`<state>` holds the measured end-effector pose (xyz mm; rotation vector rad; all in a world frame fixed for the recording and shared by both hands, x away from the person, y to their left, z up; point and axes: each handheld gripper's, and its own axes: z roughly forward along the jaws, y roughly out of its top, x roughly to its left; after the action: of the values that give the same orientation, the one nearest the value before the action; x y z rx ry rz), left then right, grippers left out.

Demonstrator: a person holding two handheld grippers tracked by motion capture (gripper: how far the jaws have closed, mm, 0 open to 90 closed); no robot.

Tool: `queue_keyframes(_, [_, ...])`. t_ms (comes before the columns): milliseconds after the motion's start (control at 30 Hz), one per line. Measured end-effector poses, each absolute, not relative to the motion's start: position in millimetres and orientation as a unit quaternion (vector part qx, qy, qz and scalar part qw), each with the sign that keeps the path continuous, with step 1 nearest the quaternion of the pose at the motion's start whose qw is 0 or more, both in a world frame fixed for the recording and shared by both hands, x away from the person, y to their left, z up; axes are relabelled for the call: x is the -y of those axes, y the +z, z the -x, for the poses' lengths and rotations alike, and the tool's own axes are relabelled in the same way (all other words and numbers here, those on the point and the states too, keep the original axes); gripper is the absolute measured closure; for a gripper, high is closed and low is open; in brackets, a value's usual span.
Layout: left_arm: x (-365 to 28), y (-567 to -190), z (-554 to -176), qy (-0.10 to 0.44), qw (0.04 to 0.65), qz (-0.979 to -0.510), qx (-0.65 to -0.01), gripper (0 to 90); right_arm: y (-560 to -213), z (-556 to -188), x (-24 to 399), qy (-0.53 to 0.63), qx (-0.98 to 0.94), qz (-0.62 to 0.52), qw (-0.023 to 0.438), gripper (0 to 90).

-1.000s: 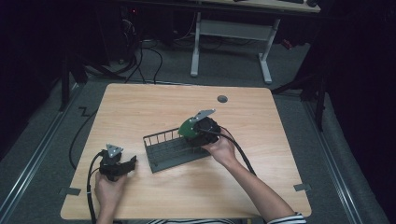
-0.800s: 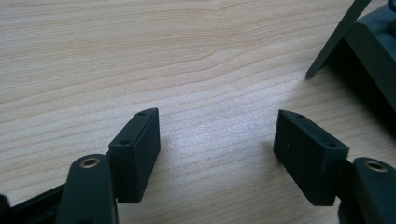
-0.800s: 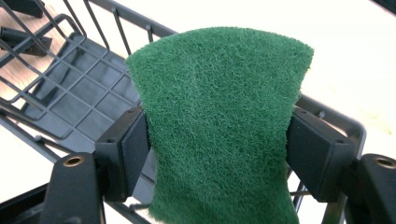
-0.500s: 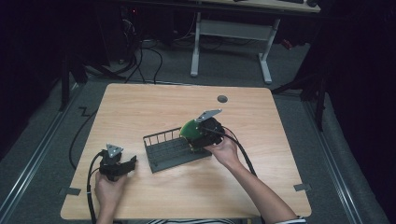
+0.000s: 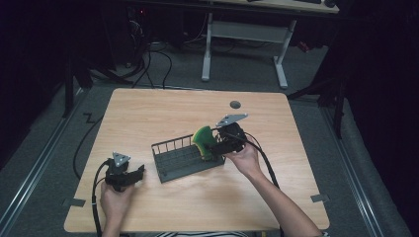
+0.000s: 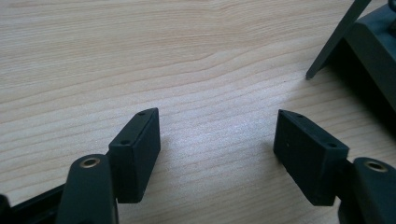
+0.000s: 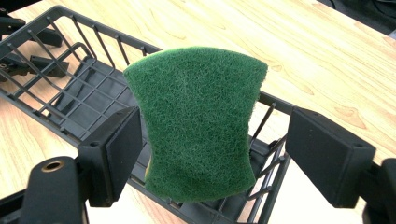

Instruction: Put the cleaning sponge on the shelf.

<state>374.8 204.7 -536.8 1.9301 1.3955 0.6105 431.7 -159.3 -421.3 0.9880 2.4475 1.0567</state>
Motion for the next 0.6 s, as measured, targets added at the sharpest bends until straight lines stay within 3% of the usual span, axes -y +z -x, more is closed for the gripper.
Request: queue_keyframes(600, [-204.7,-536.8,-374.8,0.234,0.335,-0.740,-0.535,32.2,-412.4,-421.1,175.4,0.396,-0.840,-0.339,0.148,18.3])
